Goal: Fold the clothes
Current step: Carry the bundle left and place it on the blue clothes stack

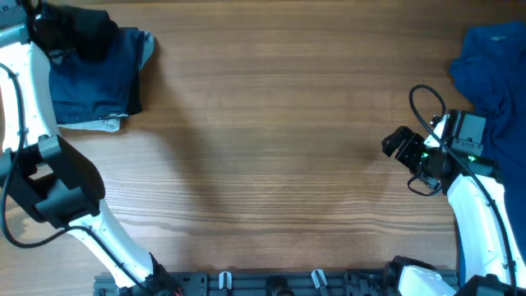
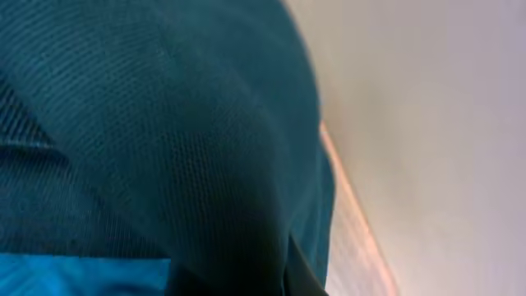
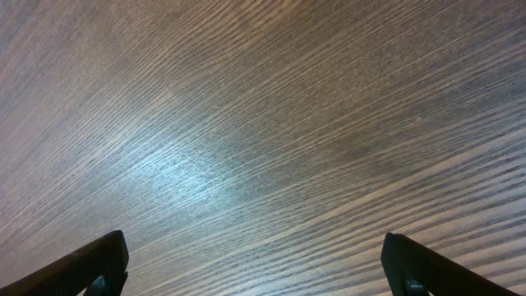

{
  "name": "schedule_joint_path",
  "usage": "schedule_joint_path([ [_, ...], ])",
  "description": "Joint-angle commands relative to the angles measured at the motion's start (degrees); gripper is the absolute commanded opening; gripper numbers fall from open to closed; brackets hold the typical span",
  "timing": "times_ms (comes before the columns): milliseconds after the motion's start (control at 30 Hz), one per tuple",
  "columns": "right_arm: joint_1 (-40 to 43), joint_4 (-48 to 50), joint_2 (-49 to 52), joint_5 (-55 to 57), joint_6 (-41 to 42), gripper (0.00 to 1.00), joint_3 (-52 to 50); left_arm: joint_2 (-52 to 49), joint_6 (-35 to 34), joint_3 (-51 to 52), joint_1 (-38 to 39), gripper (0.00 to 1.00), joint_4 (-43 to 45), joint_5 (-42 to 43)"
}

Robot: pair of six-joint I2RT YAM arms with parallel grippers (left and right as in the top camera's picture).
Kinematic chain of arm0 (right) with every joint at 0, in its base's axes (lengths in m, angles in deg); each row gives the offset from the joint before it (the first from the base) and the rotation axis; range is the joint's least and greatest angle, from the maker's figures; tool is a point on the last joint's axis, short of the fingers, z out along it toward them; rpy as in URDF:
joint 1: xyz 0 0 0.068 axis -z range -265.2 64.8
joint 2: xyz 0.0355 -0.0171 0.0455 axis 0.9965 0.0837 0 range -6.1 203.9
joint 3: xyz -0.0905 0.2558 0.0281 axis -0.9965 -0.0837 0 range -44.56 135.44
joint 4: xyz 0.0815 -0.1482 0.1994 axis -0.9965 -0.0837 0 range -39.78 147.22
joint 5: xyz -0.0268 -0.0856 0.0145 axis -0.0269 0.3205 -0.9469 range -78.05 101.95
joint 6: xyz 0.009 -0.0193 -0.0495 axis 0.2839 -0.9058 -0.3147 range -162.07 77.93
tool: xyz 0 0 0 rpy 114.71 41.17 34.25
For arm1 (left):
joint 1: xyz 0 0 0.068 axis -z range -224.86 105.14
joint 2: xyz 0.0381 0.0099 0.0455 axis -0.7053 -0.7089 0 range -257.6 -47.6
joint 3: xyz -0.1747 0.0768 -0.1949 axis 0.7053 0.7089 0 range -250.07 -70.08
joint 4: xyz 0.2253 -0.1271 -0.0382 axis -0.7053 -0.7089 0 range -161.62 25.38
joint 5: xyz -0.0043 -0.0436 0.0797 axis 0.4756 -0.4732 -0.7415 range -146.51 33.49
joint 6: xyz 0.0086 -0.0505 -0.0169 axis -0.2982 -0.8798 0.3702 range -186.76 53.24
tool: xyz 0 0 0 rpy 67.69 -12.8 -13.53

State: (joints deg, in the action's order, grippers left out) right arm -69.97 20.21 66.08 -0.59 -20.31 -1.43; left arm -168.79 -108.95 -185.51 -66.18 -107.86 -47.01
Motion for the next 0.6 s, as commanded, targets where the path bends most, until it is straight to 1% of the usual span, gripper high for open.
schedule_joint_path([
  [0,0.2,0.2,-0.4,1.2,-0.7,1.00,0.7,1.2,1.9,-1.0,-0.7,0.04,-4.8,-2.3],
  [67,0.2,0.2,-0.4,1.2,-0.7,1.00,0.7,1.2,1.9,-1.0,-1.0,0.04,-9.9,-6.7],
  [200,0.2,0.2,-0.4,1.2,-0.8,0.99,0.7,1.2,1.9,-1.0,-1.0,0.04,-15.7,-13.9],
  [300,0.2,0.2,-0.4,1.2,-0.7,0.99,0.7,1.1,1.9,-1.0,-1.0,0.04,-19.3,-17.3],
  [333,0.2,0.2,-0.4,1.2,-0.7,1.00,0.7,1.1,1.9,-1.0,-1.2,0.11,-21.2,-17.2],
  [367,0.2,0.2,-0.4,1.2,-0.7,0.99,0.7,1.1,1.9,-1.0,-1.4,0.60,-22.2,-16.3],
  [400,0.2,0.2,-0.4,1.2,-0.7,1.00,0.7,1.2,2.5,-1.0,-1.5,0.88,-22.8,-14.6],
  [433,0.2,0.2,-0.4,1.2,-0.8,0.99,0.7,1.7,5.0,-1.1,-1.5,1.00,-22.3,-11.9],
  [567,0.2,0.2,-0.4,1.2,-0.7,0.99,0.7,8.3,9.9,-4.3,-2.5,0.99,-21.0,-3.6],
])
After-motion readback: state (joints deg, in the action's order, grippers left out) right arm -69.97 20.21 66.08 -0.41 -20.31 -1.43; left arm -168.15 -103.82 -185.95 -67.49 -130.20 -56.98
